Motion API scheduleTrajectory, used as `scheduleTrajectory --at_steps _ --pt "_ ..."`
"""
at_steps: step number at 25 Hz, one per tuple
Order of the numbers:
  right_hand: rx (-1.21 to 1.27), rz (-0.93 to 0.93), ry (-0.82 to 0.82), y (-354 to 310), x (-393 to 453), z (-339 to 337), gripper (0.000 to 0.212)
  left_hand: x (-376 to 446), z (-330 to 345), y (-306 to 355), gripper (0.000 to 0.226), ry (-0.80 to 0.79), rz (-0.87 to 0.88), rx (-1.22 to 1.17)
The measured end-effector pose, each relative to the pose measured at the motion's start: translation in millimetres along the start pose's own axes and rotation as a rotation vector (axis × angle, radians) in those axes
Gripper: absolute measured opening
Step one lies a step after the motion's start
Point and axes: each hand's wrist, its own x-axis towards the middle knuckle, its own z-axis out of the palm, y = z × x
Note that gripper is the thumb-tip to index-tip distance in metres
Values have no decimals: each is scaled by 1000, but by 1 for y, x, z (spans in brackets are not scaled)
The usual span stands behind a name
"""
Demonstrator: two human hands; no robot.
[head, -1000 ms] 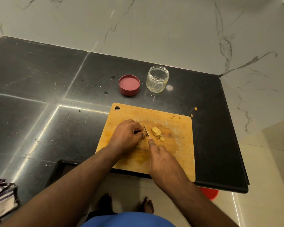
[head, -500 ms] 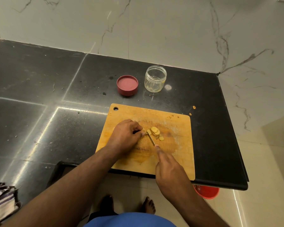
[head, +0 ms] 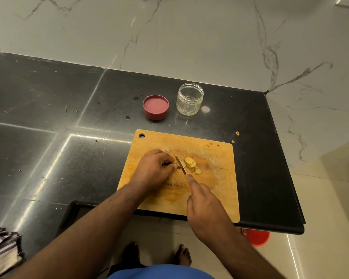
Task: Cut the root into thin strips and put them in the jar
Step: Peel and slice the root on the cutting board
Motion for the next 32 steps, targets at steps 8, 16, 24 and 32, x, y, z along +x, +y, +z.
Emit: scheduleTrajectory --at_steps 8,16,24,32 --pt "-85 65 -84 -3 6 7 64 1 1 0 21 15 5 2" --pt "23 52 -56 1 7 5 57 1 1 4 20 22 -5 -6" --pt "46 89 -69 5 -3 15 61 0 0 4 20 25 -18 -10" --pt "270 135 42 20 -15 -8 50 -1 -2 -3 35 -45 2 37"
